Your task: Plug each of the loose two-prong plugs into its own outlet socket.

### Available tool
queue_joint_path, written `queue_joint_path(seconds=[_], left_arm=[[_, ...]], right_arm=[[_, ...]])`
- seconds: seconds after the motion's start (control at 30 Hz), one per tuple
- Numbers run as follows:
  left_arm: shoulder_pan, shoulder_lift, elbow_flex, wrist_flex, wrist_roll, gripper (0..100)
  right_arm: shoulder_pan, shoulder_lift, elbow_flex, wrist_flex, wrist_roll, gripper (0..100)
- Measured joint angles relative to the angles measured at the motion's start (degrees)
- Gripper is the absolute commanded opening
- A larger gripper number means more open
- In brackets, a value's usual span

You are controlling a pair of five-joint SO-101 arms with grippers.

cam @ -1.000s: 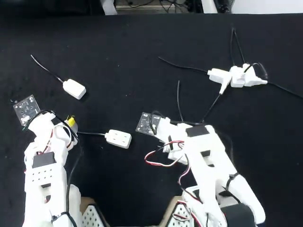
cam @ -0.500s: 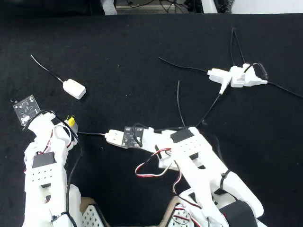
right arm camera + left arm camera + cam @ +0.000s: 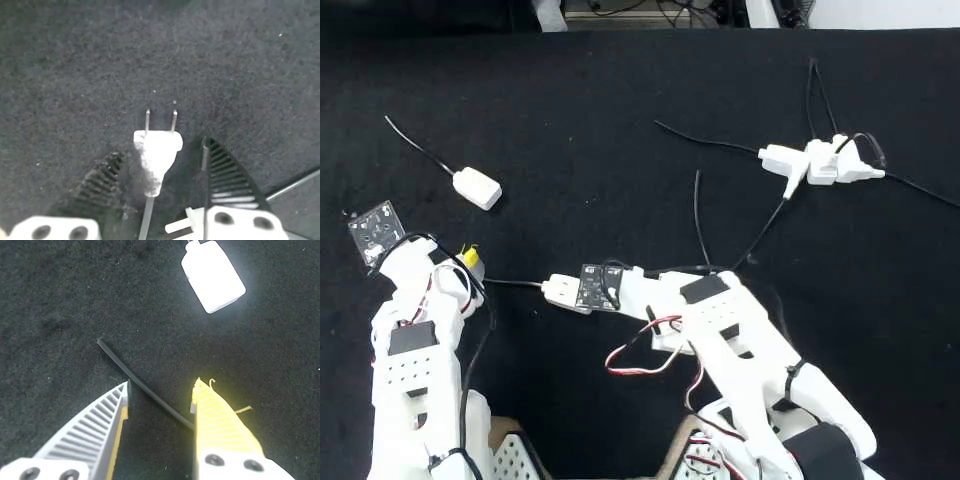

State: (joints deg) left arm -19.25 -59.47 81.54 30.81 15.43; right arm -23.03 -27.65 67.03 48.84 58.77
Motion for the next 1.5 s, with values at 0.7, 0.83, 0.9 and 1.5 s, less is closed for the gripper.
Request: queue_joint_path(seconds=[0.7,0.83,0.9,1.5], left_arm=[[0.0,0.0,0.0,0.0,0.0,21],[0.0,0.0,0.0,0.0,0.0,21],[0.0,0.0,0.0,0.0,0.0,21],[0.0,0.0,0.0,0.0,0.0,21]], right_arm=[[3.3,0.0,0.0,0.0,3.1,19.3],[3.3,0.0,0.0,-1.4,3.1,18.6],[3.3,0.0,0.0,-1.7,3.1,17.5],[2.0,-4.2,-3.4,1.9,-1.6,1.0]])
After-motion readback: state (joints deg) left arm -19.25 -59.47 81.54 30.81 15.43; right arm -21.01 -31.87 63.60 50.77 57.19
